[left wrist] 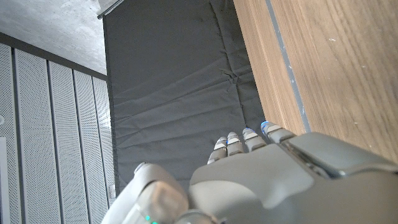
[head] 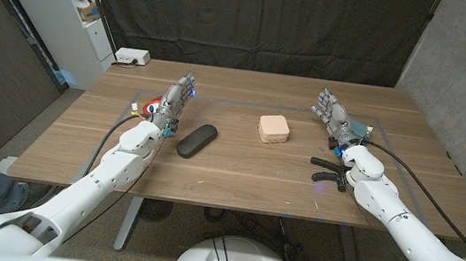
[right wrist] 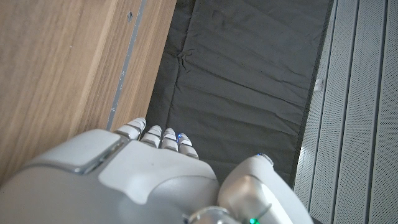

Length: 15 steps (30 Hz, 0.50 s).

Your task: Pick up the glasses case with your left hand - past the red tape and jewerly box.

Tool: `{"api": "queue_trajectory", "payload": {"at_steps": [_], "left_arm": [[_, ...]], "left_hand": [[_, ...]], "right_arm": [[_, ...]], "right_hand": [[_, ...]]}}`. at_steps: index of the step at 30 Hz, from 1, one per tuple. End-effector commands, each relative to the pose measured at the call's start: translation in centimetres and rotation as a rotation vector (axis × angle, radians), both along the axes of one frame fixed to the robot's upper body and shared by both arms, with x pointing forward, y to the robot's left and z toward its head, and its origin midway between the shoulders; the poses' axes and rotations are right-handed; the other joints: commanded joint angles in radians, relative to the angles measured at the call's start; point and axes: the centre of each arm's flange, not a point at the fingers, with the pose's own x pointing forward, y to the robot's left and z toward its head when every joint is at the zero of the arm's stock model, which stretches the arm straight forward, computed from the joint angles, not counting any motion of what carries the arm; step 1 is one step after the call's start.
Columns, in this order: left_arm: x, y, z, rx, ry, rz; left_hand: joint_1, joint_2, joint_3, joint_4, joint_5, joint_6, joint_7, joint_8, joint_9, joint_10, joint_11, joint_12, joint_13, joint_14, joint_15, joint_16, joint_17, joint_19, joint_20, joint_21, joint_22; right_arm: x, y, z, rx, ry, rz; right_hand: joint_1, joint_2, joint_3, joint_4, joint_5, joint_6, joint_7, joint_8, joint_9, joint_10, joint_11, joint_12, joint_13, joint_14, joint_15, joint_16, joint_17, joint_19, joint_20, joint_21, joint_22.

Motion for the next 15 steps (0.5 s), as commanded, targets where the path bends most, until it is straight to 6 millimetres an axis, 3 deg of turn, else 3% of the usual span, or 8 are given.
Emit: {"api": "queue_trajectory", "payload": {"at_steps": [1,15], "left_arm": [[-0.4,0.2,0.1,0.003,-0.007,0.002],[-1.4,0.3,0.4,0.002,-0.051,-0.009]], "left_hand": [[0.013,0.002,0.008,-0.002,0.005,0.005,0.008,0.006,0.004,0.003,0.010,0.009,0.002,-0.004,0.002,0.007,0.005,-0.009,-0.002,0.003,0.001],[0.019,0.007,0.009,-0.007,0.002,0.009,0.007,0.006,0.004,0.007,0.011,0.010,-0.006,0.002,0.001,0.009,0.005,-0.010,0.000,0.000,0.002]], "right_arm": [[0.0,0.5,-0.2,0.002,0.001,0.007],[0.1,0.4,-0.5,0.017,-0.003,0.002]], "right_hand": [[0.006,0.000,0.006,0.002,0.007,0.008,0.001,0.005,0.004,0.008,0.001,0.003,0.003,0.010,0.001,0.007,0.004,0.009,-0.002,0.004,0.004],[0.004,0.001,0.005,0.001,0.006,0.009,0.000,0.003,0.003,0.010,0.001,0.002,-0.001,0.010,0.001,0.007,0.001,0.010,-0.001,0.000,0.004]]}}
